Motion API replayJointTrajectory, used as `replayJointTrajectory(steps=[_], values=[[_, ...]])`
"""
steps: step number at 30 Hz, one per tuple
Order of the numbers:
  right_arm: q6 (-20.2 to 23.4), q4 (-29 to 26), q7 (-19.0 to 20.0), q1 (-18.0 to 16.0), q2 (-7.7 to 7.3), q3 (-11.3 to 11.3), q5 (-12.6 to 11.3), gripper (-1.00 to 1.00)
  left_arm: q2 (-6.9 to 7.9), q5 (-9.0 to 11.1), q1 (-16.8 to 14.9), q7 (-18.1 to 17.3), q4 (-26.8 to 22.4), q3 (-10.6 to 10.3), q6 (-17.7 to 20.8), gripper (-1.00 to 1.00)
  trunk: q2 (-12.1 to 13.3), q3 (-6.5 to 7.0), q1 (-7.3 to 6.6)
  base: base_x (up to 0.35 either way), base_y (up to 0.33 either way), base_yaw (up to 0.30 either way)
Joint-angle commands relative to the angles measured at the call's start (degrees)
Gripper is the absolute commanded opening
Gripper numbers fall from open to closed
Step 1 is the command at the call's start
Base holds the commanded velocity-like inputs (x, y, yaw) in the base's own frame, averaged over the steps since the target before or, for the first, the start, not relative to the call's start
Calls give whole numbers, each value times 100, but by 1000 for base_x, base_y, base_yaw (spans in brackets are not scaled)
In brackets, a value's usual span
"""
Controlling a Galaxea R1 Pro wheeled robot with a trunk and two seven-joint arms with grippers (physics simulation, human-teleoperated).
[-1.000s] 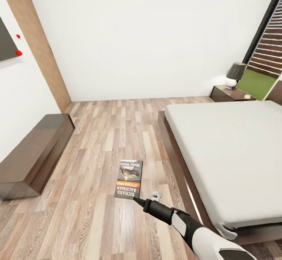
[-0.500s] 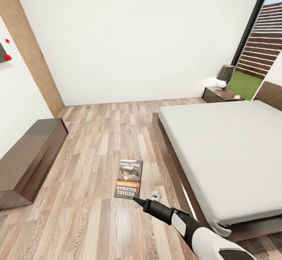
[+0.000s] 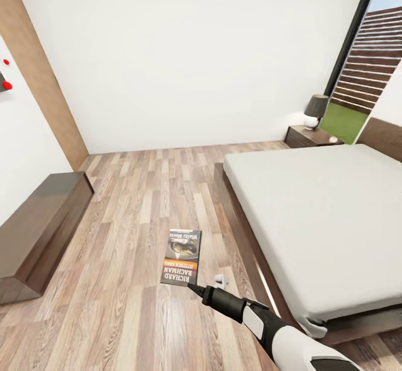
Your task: In the bedroom, move the book from the bed onto either nightstand, and place the two sandals side by side next to the bed.
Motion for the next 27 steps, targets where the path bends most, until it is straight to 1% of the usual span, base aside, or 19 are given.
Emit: replayJointTrajectory(steps=[1, 9, 27], values=[[51, -1, 14, 19, 2, -36, -15, -100, 3, 15, -2, 36, -7, -49, -12, 100, -11, -5, 3, 0, 0, -127], [52, 92, 7, 125, 6, -21, -16, -100, 3, 14, -2, 36, -7, -49, -12, 100, -11, 50, 3, 0, 0, -154], [53, 204, 5, 147, 6, -20, -15, -100, 3, 26, -2, 36, -7, -49, -12, 100, -11, 184, 3, 0, 0, -163]])
